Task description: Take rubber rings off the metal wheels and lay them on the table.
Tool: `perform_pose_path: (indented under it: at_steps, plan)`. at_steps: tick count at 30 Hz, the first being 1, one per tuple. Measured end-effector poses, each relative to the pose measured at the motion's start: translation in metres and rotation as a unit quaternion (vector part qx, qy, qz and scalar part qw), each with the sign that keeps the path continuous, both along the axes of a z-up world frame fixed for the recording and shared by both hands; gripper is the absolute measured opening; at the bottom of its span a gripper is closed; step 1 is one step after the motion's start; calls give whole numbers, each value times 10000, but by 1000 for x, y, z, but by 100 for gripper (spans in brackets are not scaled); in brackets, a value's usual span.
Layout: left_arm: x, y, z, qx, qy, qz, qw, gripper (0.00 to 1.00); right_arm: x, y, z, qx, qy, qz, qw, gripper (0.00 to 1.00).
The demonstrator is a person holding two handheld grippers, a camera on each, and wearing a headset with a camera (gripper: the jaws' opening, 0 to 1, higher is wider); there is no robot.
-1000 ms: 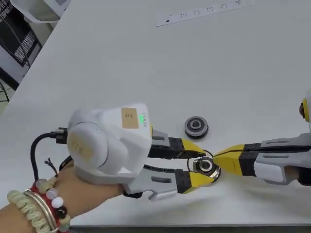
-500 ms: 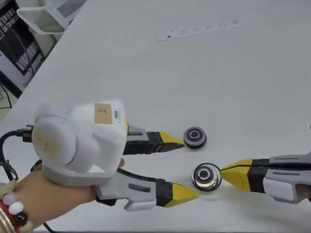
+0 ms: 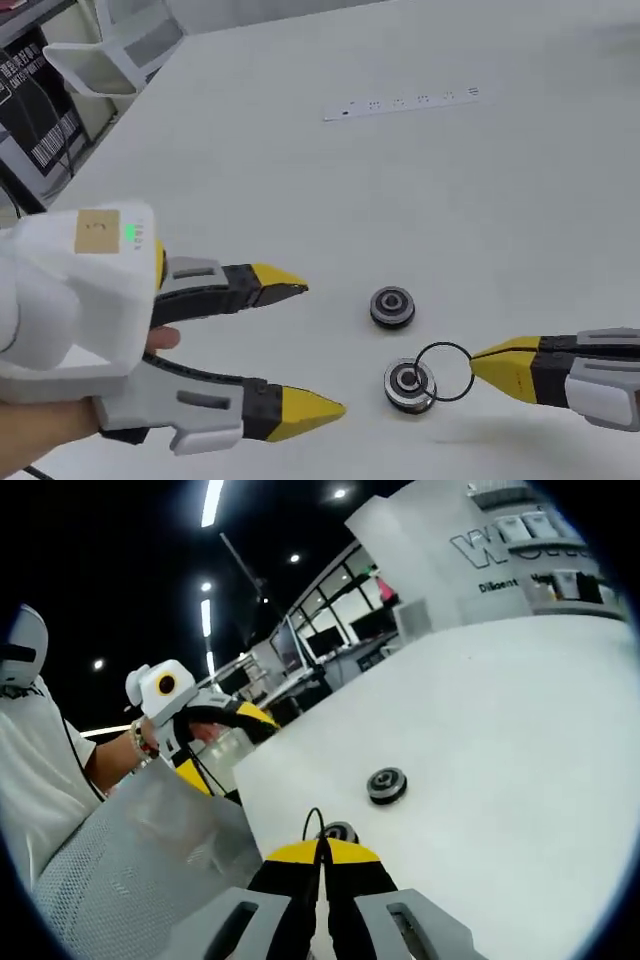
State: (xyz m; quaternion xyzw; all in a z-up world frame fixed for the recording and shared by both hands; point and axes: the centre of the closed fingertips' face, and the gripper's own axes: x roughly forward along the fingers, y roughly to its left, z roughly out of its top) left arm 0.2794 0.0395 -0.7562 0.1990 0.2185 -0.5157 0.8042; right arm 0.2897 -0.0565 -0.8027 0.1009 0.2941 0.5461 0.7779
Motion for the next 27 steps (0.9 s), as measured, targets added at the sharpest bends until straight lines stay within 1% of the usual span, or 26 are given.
perform_pose_path:
  at_steps: [3, 5, 7, 9, 13, 15, 16, 17, 21, 24, 27]
  plan:
    - [-1, 10, 9, -85, -66, 188, 9998, 65, -1, -1, 8, -11, -77, -2, 10000, 0]
    - [-2, 17, 16, -154, -175, 345, 9991, 68, -2, -2, 13, -6, -128, 11, 9999, 0]
    - [-3, 22, 22, -255, -250, 514, 9980, 72, -2, -2, 18, -28, -196, 34, 9998, 0]
    - [-6, 27, 26, -306, -300, 607, 9972, 75, -3, -2, 22, -52, -243, 51, 9997, 0]
    - [-12, 44, 29, -329, -371, 864, 9950, 78, -7, -2, 27, -109, -326, 115, 9993, 0]
    - [-15, 53, 27, -323, -349, 1019, 9937, 79, -9, -1, 28, -157, -359, 154, 9991, 0]
    - [-16, 55, 27, -322, -344, 1043, 9934, 79, -11, -1, 29, -178, -378, 180, 9990, 0]
    - [-18, 62, 24, -311, -294, 1150, 9924, 80, -12, 0, 30, -187, -387, 201, 9989, 0]
    - [-26, 75, 20, -319, -233, 1344, 9901, 82, -15, 6, 36, -147, -402, 299, 9986, 0]
    - [-31, 80, 17, -334, -188, 1446, 9888, 83, -18, 8, 38, -191, -449, 404, 9980, 0]
    - [-36, 85, 13, -307, -150, 1570, 9870, 84, -15, 12, 39, -270, -522, 514, 9969, 0]
